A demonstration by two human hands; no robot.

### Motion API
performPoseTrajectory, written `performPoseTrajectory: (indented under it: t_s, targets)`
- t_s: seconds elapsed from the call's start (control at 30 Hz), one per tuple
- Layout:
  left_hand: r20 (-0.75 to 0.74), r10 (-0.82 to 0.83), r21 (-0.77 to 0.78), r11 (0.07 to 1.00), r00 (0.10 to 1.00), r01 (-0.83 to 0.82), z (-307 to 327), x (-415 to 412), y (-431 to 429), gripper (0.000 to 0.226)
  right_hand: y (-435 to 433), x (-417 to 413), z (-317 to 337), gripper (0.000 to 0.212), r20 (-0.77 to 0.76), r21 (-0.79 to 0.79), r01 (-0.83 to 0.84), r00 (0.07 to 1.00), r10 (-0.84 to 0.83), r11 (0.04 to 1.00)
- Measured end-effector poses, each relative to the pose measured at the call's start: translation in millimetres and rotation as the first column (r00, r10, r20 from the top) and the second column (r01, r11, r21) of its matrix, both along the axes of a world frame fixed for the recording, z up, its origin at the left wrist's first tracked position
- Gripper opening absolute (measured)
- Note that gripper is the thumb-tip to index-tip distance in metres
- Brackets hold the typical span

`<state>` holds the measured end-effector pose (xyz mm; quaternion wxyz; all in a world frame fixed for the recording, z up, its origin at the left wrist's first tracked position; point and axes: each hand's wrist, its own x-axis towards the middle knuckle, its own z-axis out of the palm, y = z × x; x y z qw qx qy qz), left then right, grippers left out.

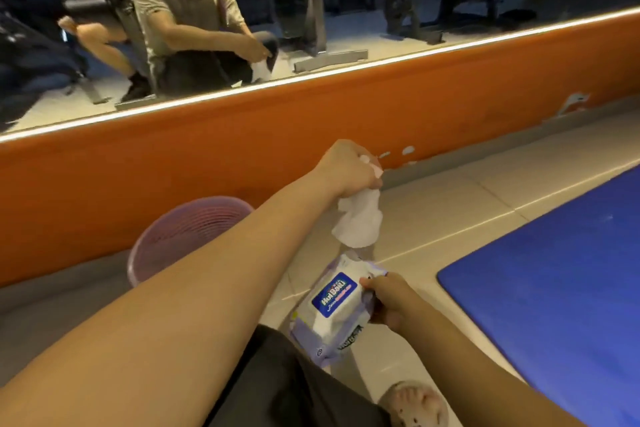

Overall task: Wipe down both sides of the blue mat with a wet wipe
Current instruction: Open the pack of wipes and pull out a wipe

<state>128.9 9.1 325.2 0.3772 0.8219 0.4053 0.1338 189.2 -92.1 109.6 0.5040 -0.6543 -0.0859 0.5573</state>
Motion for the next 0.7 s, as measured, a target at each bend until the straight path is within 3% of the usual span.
performPoseTrajectory:
  t_s: [0.17,0.27,0.33,0.4,0.53,0.6,0.7]
  targets:
    - [0.004,-0.044,-0.018,0.999,0.999,0.044,-8.3,9.7,6.4,0.023,15.4,-15.2,-32.0,0.020,-0.104,-0.030,-0.063,0.993,0.060,0.998]
    - [-0.011,-0.078,-0.025,0.997,0.997,0.077,-13.9,16.6,7.4,0.019,5.5,-11.1,-36.9,0.022,0.058,-0.202,-0.181,0.979,0.197,0.963]
    - [-0.021,-0.120,-0.019,0.993,0.993,0.120,-14.7,26.2,1.8,0.013,-0.7,1.9,-34.5,0.024,0.144,-0.268,-0.142,0.972,0.185,0.953]
    - [-0.026,-0.163,0.011,0.986,0.986,0.163,-13.5,38.9,-7.1,0.014,-5.1,24.8,-21.8,0.025,0.137,-0.180,-0.059,0.987,0.084,0.982]
    - [0.061,-0.275,0.001,0.961,0.960,0.275,-7.2,69.8,-29.2,0.013,-30.7,75.2,33.5,0.032,-0.089,0.173,0.217,0.975,-0.205,0.961]
    - [0.085,-0.276,0.001,0.961,0.957,0.277,-6.5,75.9,-34.7,0.019,-45.8,86.8,63.9,0.041,-0.225,0.259,0.242,0.957,-0.186,0.935]
    - [0.146,-0.317,-0.008,0.947,0.937,0.321,-2.3,89.0,-49.7,0.016,-84.6,101.1,109.6,0.052,-0.283,0.331,0.292,0.938,-0.201,0.897]
